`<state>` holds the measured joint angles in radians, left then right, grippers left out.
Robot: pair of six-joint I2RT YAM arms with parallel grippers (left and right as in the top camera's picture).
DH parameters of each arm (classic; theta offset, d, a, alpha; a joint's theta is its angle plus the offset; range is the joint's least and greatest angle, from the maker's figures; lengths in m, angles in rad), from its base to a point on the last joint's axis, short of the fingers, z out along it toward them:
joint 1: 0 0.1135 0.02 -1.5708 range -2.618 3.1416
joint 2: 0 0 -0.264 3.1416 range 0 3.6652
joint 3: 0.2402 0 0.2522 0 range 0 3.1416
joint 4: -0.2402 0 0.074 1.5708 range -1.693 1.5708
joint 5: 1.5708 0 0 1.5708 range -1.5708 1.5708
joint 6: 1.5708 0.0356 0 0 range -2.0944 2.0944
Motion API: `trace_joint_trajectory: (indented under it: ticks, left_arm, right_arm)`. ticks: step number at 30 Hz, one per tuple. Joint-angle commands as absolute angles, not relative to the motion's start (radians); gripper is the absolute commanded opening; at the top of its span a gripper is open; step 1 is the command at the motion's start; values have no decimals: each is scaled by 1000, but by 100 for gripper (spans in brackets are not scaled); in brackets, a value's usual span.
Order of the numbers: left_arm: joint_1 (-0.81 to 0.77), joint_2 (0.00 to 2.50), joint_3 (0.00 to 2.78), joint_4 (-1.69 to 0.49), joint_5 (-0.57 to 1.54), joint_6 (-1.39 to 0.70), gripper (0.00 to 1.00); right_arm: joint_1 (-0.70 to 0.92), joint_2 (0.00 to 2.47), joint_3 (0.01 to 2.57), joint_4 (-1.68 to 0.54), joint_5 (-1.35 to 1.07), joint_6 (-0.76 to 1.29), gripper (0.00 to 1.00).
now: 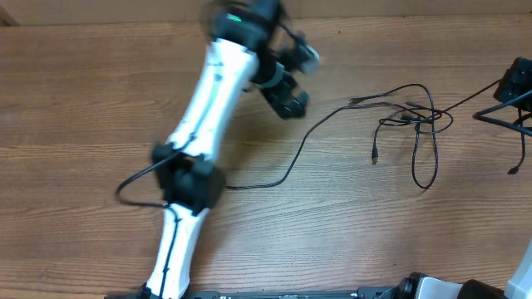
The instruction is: Untangle cables
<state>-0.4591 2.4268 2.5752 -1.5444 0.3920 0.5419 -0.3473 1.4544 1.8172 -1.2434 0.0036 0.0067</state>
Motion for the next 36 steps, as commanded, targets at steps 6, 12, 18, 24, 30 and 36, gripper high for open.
trace_joint_trajectory:
  ticks: [6,12,18,24,30,36]
  left_arm:
    - [-593,2518,2572,-1332,326,643,100]
    - [-599,2541,2572,-1307,341,601,100]
    - [-599,2614,2572,-1320,337,598,100]
    - [-600,2656,2572,-1327,337,595,100]
    - [-598,2663,2566,-1302,310,535,100]
    - [-596,2663,2519,-1214,186,394,100]
  right_arm:
    - [-355,1456,1812,-1236,-3,2,4]
    - [-355,1456,1812,-1237,-3,3,4]
    - [-355,1456,1812,-1237,-3,3,4]
    - [-355,1456,1812,-1237,-4,3,4]
    - [-355,1457,1812,-1237,-28,2,4]
    - [-355,1465,1812,-1238,-29,-1,4]
